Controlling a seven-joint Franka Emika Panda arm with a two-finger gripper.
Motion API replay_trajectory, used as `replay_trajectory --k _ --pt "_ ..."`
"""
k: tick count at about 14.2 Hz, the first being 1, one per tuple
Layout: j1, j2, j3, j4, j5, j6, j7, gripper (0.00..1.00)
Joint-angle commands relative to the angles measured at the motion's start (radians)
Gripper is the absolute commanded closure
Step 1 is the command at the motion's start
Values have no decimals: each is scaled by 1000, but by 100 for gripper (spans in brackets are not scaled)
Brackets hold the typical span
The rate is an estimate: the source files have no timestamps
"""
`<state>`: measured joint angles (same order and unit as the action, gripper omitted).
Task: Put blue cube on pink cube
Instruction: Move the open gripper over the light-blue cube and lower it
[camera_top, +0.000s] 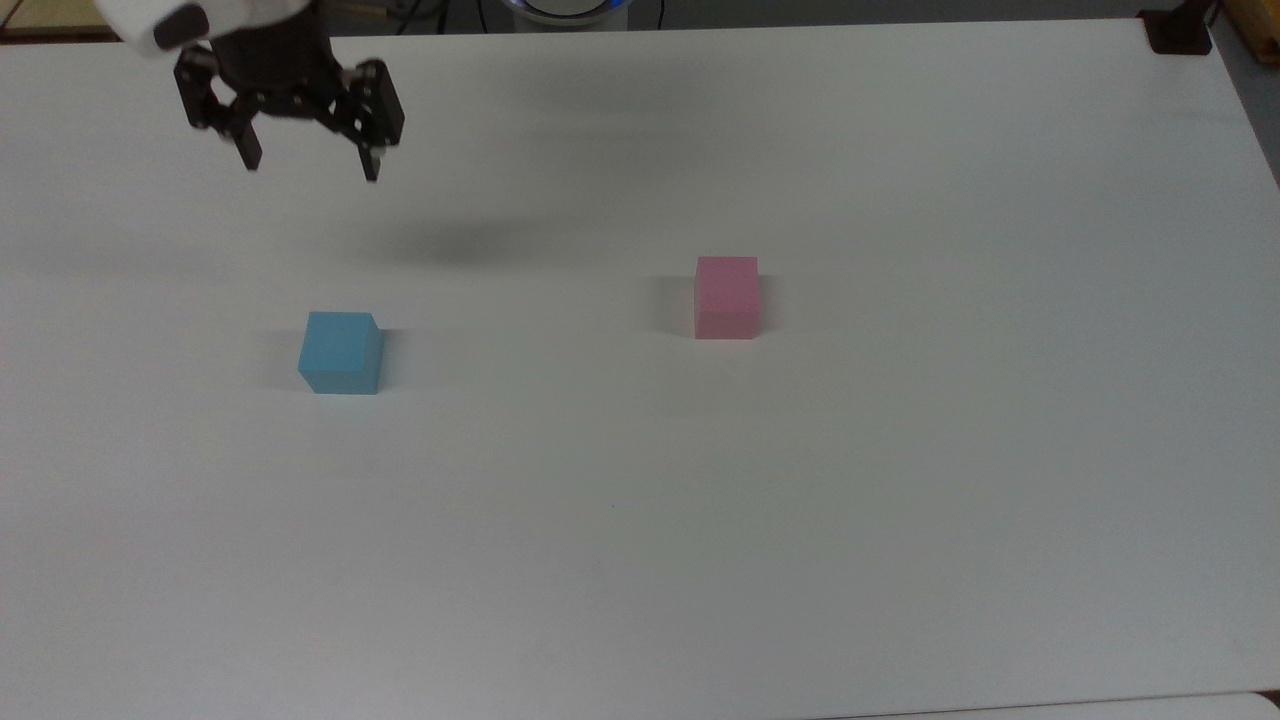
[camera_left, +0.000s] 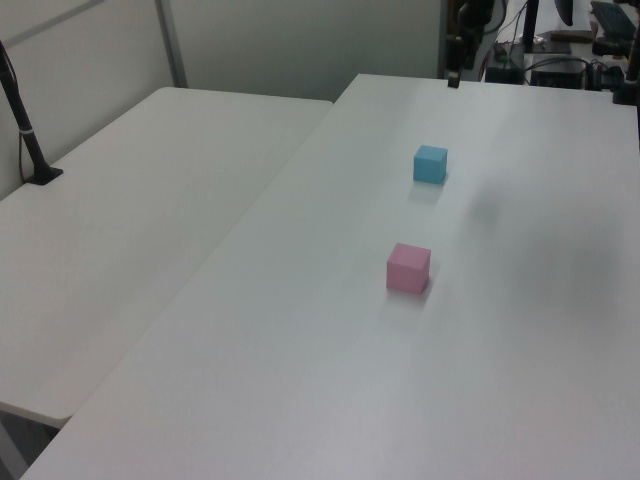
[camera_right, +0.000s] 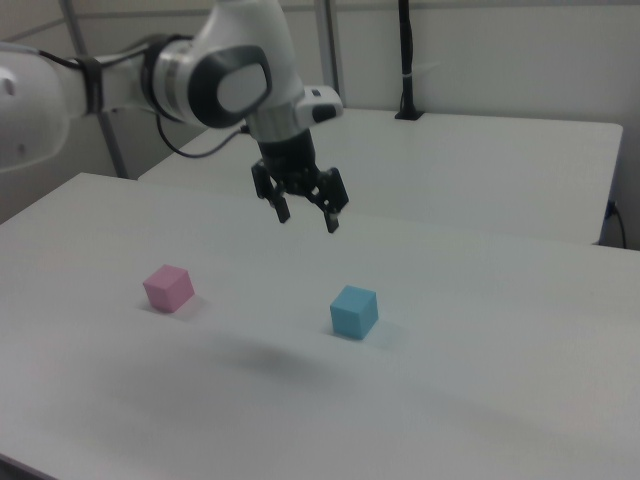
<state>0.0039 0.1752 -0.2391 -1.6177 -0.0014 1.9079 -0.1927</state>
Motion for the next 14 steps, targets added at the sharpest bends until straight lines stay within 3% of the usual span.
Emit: replay_trajectory --k 1,7,14 --pt "11 93 -2 -19 27 140 2 0" --pt "11 194 1 -22 35 235 18 0" --pt "2 247 1 -25 26 278 18 0"
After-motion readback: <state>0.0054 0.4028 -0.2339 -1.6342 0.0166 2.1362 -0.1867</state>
